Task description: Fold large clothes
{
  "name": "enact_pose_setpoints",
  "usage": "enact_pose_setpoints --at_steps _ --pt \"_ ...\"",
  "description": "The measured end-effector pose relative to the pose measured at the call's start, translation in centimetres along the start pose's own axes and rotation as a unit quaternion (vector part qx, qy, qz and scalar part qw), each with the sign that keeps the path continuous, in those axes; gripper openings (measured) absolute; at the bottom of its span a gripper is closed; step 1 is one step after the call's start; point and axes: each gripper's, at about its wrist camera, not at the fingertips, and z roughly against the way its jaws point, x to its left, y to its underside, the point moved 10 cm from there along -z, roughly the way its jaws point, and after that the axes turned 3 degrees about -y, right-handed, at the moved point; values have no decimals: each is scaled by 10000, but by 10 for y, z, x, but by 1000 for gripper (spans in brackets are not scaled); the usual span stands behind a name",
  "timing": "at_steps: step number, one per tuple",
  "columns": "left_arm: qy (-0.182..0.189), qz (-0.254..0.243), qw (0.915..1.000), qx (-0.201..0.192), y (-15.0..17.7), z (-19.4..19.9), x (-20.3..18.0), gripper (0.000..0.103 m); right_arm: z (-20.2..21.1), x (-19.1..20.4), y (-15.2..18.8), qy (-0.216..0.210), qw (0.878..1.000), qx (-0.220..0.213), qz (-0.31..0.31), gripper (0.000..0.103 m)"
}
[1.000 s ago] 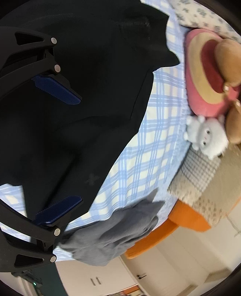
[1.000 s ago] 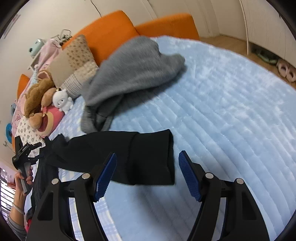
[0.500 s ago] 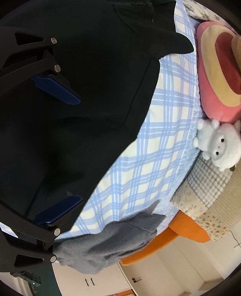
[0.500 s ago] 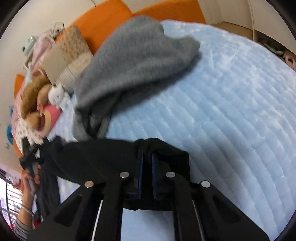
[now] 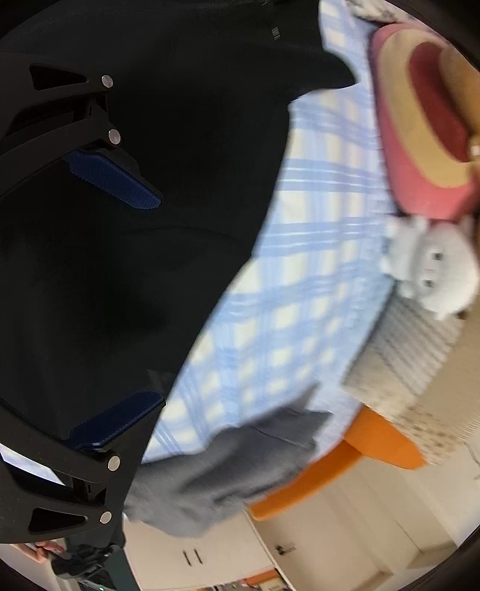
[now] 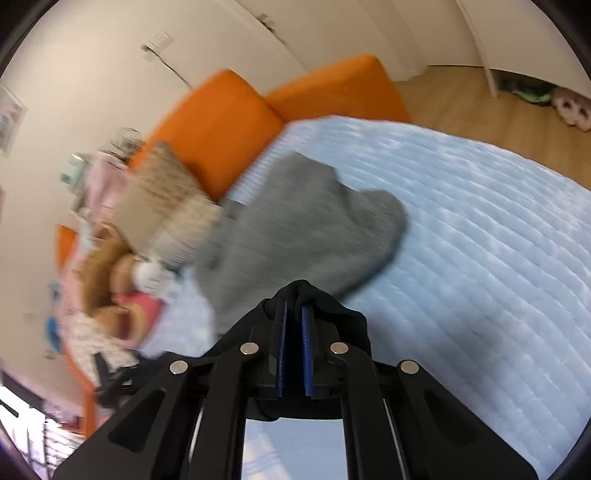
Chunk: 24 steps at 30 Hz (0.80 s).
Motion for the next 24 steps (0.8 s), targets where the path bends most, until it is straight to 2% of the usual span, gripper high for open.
enact_pose_setpoints --at_steps 2,4,7,9,10,11,12,13,16,18,21,24 --pt "12 -4 10000 63 5 -12 3 100 -5 -9 9 128 9999 -14 46 8" --pt "12 -38 10000 -56 4 -18 4 100 -8 -16 17 254 9995 1 194 8" --pt "138 143 9997 -155 -7 -21 4 99 -1 -12 23 180 9991 -85 387 8" --pt "324 262 9989 -216 -12 -20 3 82 11 3 24 96 9975 -236 655 8" --pt "295 305 9987 -292 -15 -18 4 68 22 16 25 22 9955 -341 881 8" --pt "350 279 9985 -319 -17 -17 5 40 34 30 26 -68 9931 -446 1085 8" --pt "557 301 9978 -202 -16 -19 2 20 43 40 27 -133 9913 -516 1204 8" --pt "658 360 9972 -77 -15 -22 2 7 56 55 28 -252 9885 -610 1358 8" --pt "509 389 9978 151 -6 -34 9 6 88 99 33 -684 9809 -726 1670 8" --pt "649 578 9961 180 -2 -41 14 7 109 132 40 -1032 9732 -747 1912 8" --pt "1050 997 9892 211 -5 -46 24 8 141 193 65 -1725 9547 -607 2347 8" --pt "1077 1071 9880 266 -8 -48 25 8 169 253 96 -2290 9287 -439 2883 8"
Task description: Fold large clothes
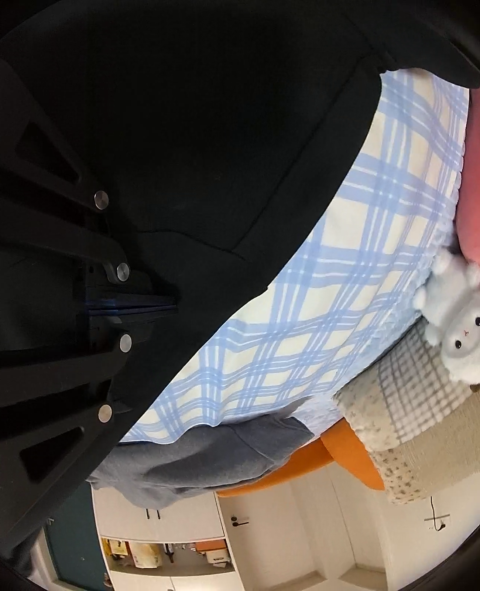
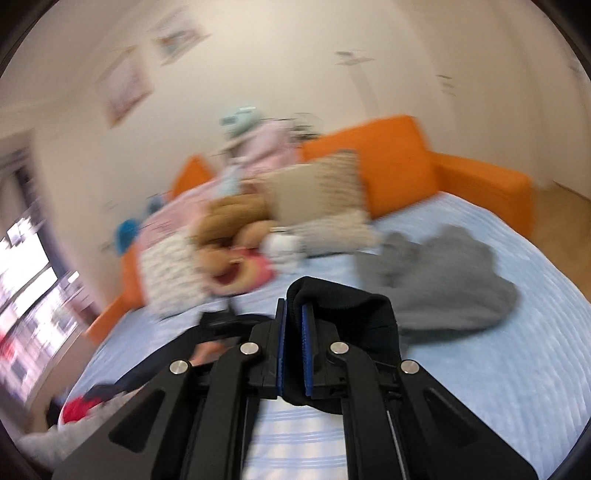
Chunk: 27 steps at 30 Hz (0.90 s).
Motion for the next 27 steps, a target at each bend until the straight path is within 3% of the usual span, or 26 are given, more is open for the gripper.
enact_pose_setpoints --at_steps 3,5,10,14,19,25,27 --pt "162 326 9993 88 -2 1 2 7 -9 73 3 -941 9947 287 294 8" --pt "343 587 9976 127 -3 5 6 7 -16 122 18 -1630 9841 579 394 8" --pt "630 968 9931 183 -1 17 23 7 -18 233 102 -2923 9377 1586 1005 4" --pt "555 855 9946 194 2 22 27 7 -36 259 191 -3022 9121 2474 1250 4" --pt "688 846 9938 199 4 23 30 7 -54 246 290 -2941 8816 3571 940 4" --pt "804 807 9934 113 1 23 26 7 -43 248 376 -3077 8451 4272 927 1" --pt "953 869 9916 40 1 26 29 7 -43 244 395 -3035 8399 4419 848 1"
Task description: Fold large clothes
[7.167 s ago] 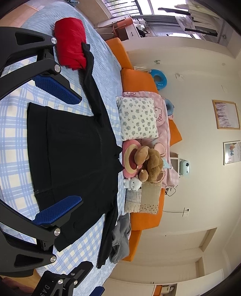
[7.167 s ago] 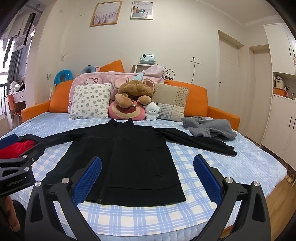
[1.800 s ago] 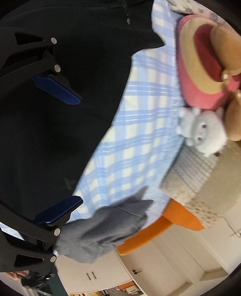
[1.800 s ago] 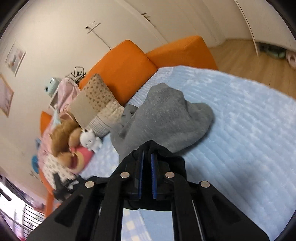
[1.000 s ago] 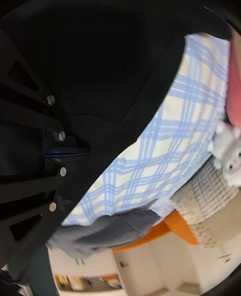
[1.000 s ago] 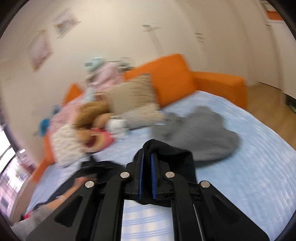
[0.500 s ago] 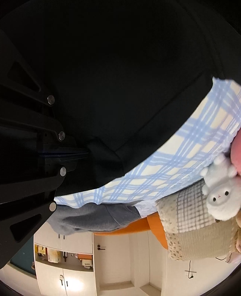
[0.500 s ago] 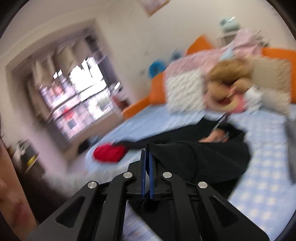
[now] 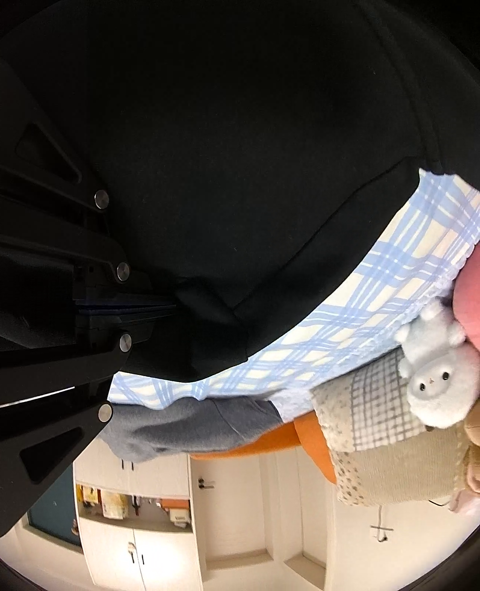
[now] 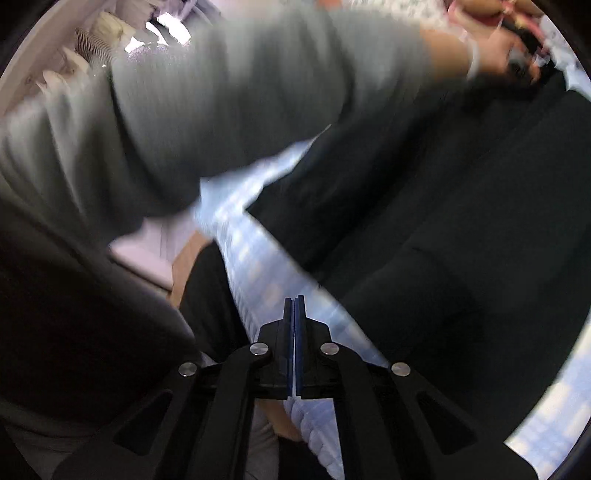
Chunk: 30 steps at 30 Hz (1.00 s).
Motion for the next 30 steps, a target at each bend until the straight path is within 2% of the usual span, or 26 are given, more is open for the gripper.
enact_pose_setpoints --at_steps 1,3,4,6,7,8,10,11,13,15,16,18,20,21,22,26,30 --pt "152 12 9998 -92 -1 5 -2 8 -1 -1 3 3 10000 2 -36 1" --pt "392 -105 9987 -300 -2 19 -9 21 9 -7 6 44 9998 -138 -104 1" --pt "476 -256 9978 -378 -2 27 -17 31 22 -11 3 180 9994 -307 -51 2" --pt "552 -576 9963 -322 2 35 -31 38 51 -22 -12 357 9971 -674 -80 3" --pt "507 -829 9949 -251 6 38 -42 47 64 -28 -19 423 9953 -862 -121 3" --pt "426 -1011 9937 -232 9 39 -51 60 82 -36 -28 507 9926 -1088 -190 3" --pt "270 -1336 9903 -273 12 40 -64 75 110 -53 -45 764 9858 -1473 -241 3" --pt "98 -1514 9879 -331 13 38 -70 77 124 -61 -52 866 9821 -1649 -278 3" --pt "-378 -1614 9856 -331 10 30 -69 77 146 -75 -62 1154 9740 -1919 -339 3" --pt "-937 -1484 9842 -242 8 19 -53 71 167 -98 -69 1477 9636 -2170 -505 4" --pt "-1188 -1396 9829 -159 7 13 -44 66 173 -107 -72 1555 9600 -2251 -592 4" --pt "-1441 -1265 9814 -89 6 11 -25 50 190 -136 -74 1733 9490 -2478 -896 4" --pt "-1457 -1130 9826 -222 4 15 -7 19 193 -157 -77 1807 9433 -2571 -1070 4" --pt "-1352 -1043 9850 -261 2 18 -5 13 195 -166 -78 1880 9401 -2618 -1113 4" --pt "-1124 -868 9895 -280 0 22 0 12 200 -176 -80 1928 9376 -2656 -1148 4" --pt "-972 -882 9894 -627 -15 35 -4 9 212 -206 -105 2102 9257 -2883 -1257 4" --pt "-1269 -904 9867 -472 -12 32 10 9 210 -238 -158 2430 9158 -2970 -1187 4"
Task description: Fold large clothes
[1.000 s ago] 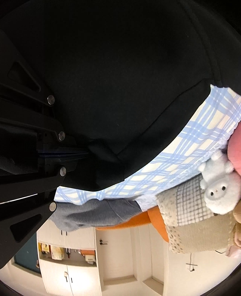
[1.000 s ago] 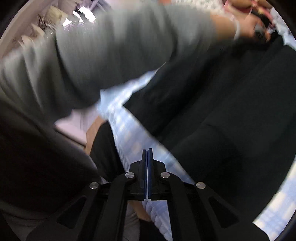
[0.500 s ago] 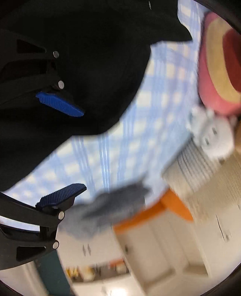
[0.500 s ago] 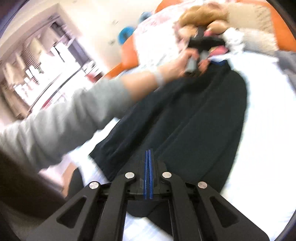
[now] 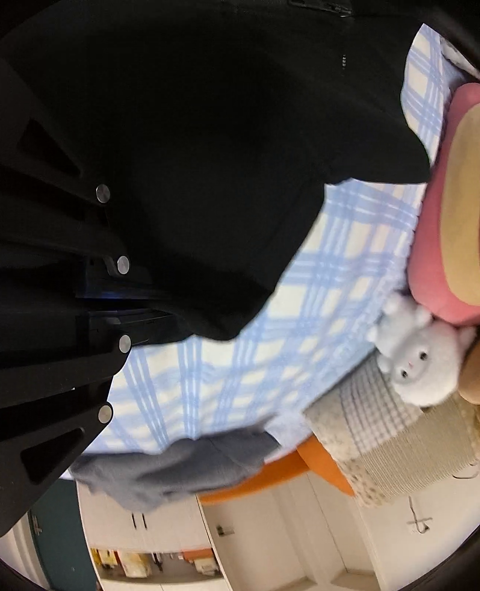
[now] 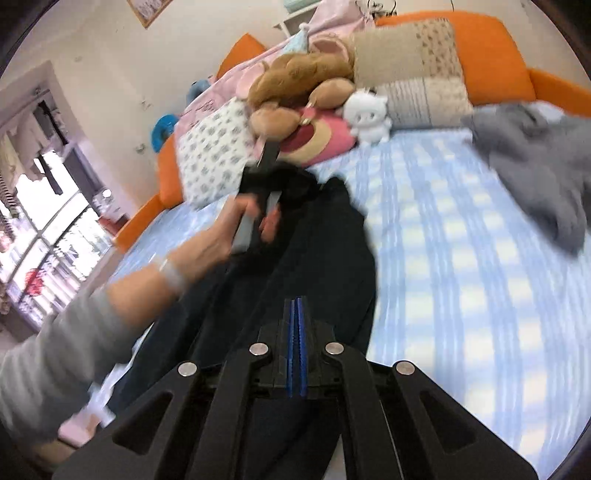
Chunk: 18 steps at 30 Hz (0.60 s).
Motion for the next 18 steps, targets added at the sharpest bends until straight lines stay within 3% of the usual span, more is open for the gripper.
enact_pose_setpoints --at_steps 5,10,12,15,18 --pt "103 63 9998 -131 1 -13 7 10 -69 -22 -17 102 9987 471 -174 4" --pt "187 108 9996 -170 -3 -14 8 10 -106 -84 22 897 9897 975 -536 1" --pt "305 298 9988 -260 -5 -9 11 11 -101 -92 27 779 9900 848 -816 0" --pt "489 690 9953 -471 -9 8 17 18 -92 -84 18 795 9912 752 -746 0" --pt "242 565 9954 -729 -17 26 15 20 -75 -69 -14 721 9955 351 -499 5"
